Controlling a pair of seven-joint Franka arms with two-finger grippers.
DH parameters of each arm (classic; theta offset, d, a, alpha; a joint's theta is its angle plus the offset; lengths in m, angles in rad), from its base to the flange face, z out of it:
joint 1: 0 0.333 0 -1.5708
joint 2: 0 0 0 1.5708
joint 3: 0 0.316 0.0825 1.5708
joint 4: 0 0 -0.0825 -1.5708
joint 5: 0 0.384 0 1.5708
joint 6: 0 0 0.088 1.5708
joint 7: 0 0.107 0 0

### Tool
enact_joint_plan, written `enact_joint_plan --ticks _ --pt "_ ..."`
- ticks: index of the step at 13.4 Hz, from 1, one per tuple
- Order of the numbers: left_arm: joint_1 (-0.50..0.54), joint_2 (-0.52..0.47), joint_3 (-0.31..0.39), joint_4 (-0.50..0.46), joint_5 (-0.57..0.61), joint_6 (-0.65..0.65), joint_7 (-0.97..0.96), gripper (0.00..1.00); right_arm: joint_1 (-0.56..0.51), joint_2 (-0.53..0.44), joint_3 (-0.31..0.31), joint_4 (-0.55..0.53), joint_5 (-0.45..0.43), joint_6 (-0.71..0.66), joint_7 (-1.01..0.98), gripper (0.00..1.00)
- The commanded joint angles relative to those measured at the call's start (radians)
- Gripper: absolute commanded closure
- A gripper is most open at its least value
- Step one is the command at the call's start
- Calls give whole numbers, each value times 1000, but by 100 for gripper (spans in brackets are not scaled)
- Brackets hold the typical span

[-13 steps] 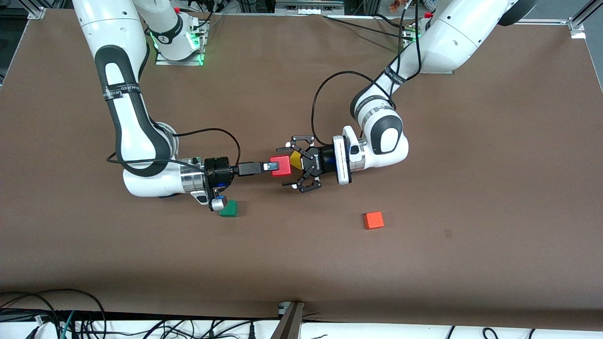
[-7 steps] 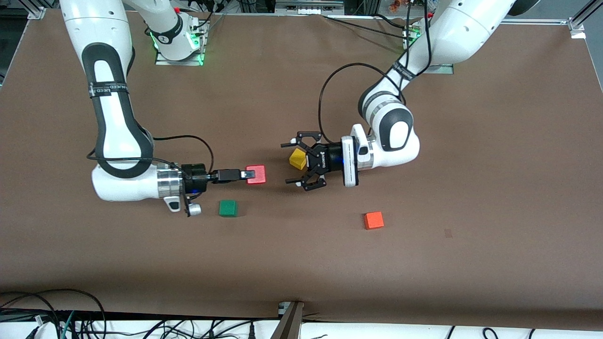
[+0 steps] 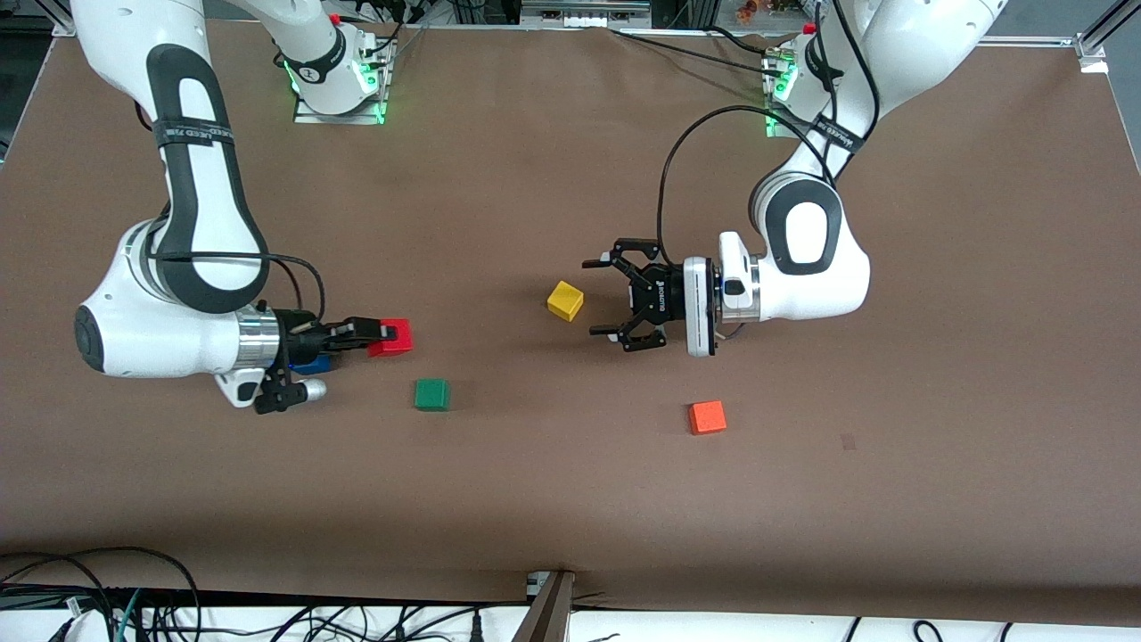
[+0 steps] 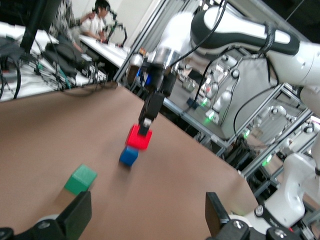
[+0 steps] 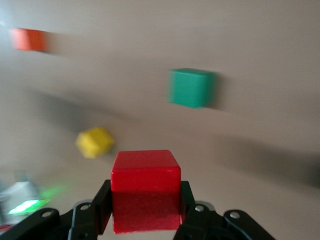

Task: Pass red block to right arm, stack on blue
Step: 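Open the left gripper and withdraw while the right gripper carries cube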

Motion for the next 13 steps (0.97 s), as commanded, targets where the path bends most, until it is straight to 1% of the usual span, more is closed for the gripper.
enact_joint_plan --ticks 1,2,3,5,7,10,13 --pt "17 -48 -1 -32 150 -7 -126 0 18 -42 -9 -7 -268 18 52 92" --pt "23 -60 1 -32 196 -25 -169 0 18 -44 -9 -12 -348 23 78 92" --pt "26 -69 5 -32 247 -54 -215 0 16 -44 -11 -26 -410 55 83 92" --pt "66 -92 7 -18 389 -123 -319 0 18 -44 -20 -72 -487 133 110 92" --pt "106 -134 5 -1 514 -228 -470 0 24 -56 -21 -119 -513 178 165 92" --pt "170 -174 7 11 623 -332 -620 0 30 -73 -20 -200 -576 265 245 91" --pt "217 -184 7 121 836 -508 -815 0 42 -79 -23 -262 -581 352 248 91"
